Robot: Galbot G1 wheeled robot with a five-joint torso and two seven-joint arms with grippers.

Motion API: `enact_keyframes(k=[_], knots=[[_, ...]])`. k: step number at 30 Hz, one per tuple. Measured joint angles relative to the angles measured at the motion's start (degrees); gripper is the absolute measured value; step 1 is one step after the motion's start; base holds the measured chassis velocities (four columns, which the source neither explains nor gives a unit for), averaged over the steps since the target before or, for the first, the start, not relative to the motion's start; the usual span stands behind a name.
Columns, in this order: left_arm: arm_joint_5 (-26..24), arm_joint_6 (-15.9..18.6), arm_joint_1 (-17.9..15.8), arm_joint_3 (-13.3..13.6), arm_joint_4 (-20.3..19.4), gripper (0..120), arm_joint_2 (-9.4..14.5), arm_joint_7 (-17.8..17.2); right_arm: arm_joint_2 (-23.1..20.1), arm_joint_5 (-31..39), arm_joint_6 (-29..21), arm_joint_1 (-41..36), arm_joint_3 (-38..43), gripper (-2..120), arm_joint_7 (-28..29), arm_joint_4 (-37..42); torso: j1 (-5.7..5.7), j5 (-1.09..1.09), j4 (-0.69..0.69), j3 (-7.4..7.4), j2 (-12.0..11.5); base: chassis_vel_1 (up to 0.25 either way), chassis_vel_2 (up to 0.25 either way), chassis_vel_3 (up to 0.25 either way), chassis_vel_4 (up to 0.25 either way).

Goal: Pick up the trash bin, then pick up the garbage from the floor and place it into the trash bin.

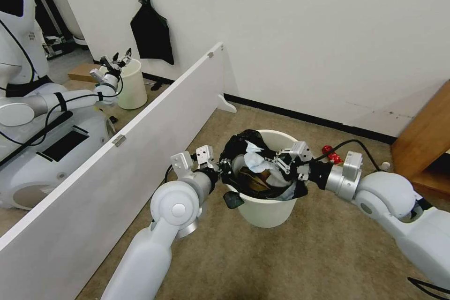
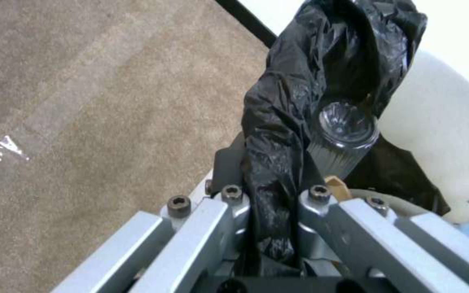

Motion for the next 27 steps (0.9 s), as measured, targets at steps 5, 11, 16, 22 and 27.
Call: enact_keyframes(k=[5,11,16,22,27], knots=[[0.38,-0.04,0.08,-0.03,0.03,4,-0.09,0.39,0.43,-0.49,0.12,0.03,-0.62,0,-0.07,-0.70,0.00,0.00,0.00,0.00,0.00,0.000,0.000,0.000,0.000],[0.64,-0.08,0.07,0.01,0.07,4,-0.38,0.53,0.19,-0.62,0.14,-0.08,-0.77,0,-0.13,-0.73,0.00,0.00,0.00,0.00,0.00,0.000,0.000,0.000,0.000],[0.76,-0.09,0.17,0.02,0.07,4,-0.38,0.57,0.37,-0.79,0.16,-0.09,-0.74,0,0.42,-0.70,0.00,0.00,0.00,0.00,0.00,0.000,0.000,0.000,0.000],[0.84,-0.11,0.12,0.04,0.16,4,-0.33,0.68,0.57,-0.75,0.08,-0.07,-0.75,16,1.76,-0.54,0.00,0.00,0.00,0.00,0.00,0.000,0.000,0.000,0.000],[0.84,-0.11,0.10,0.12,0.19,4,-0.39,0.70,0.53,-0.39,0.00,-0.05,-0.45,30,1.95,-0.49,0.00,0.00,0.00,0.00,0.00,0.000,0.000,0.000,0.000]])
